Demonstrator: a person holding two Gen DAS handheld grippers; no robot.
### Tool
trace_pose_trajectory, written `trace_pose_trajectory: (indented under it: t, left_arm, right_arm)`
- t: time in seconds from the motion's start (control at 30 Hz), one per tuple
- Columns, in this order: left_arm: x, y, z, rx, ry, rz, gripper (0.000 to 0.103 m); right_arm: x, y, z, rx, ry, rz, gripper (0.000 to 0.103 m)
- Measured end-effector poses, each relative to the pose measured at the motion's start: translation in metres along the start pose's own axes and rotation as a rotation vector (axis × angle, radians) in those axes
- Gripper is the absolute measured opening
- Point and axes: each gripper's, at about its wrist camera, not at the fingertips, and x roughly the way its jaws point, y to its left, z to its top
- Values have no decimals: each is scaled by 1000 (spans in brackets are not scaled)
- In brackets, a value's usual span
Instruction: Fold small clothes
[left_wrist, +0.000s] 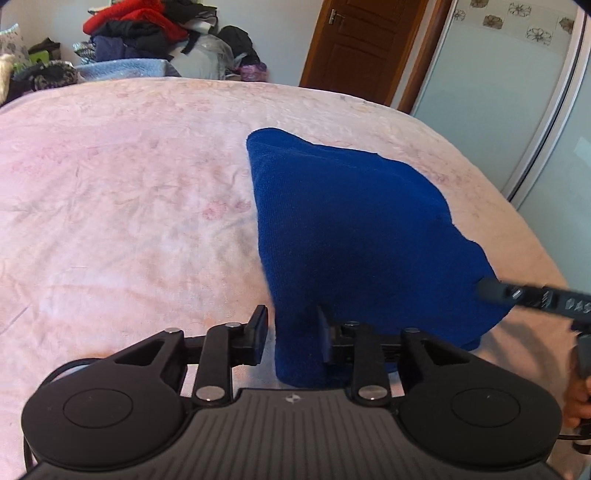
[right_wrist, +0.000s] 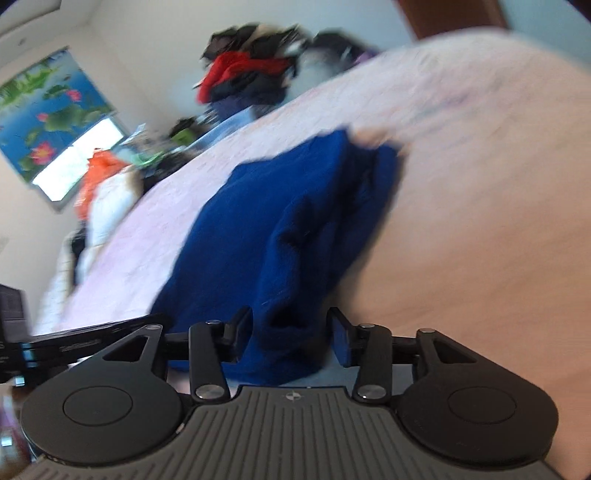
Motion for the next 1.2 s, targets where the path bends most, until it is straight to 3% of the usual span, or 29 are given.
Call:
trace_pose_trajectory:
  t: [0.07,0.1,0.2,0.27,0.43,0.53,0.63,0.73,0.83,0.9,1.2]
  left_arm:
    - [-1,-6,-2,19,0,38,32]
    - [-1,-10,-4,26,-1,60,36]
    - [-1,-15,-7,37,-11,125,57]
    - [-2,-17,-8,39,-18,149,57]
    - [-7,-22,-12,38,-18,184,58]
    - [-8,-31,-14,65,-30,238,63]
    - [-10,-39,-17,83,-40,282,65]
    - [-13,-44,-20,86,-39,298,65]
    - [-18,-45,-22,79,-38,305,70]
    - [-20,-44,-24,64,-36,309,75]
    - [-27,-44,-36,38,17,327,76]
  right_arm:
    - [-20,21,-4,-116,-120,-104,50]
    - [-25,30,-6,-153,-148,-100,50]
    - [-22,43,-8,-174,-101,117,58]
    - [-9,43,-11,-134,-33,208,58]
    - [21,46,-22,-204,49,-21,60]
    - [7,54,-29,-196,-11,-2,64]
    - [3,56,-30,-220,-28,-31,81]
    - [16,56,-36,-227,29,-126,82]
    - [6,56,-40,-189,5,-106,85]
    - [1,59,-39,-195,-4,-113,96]
    - [-14,72,-47,-230,-2,-161,102]
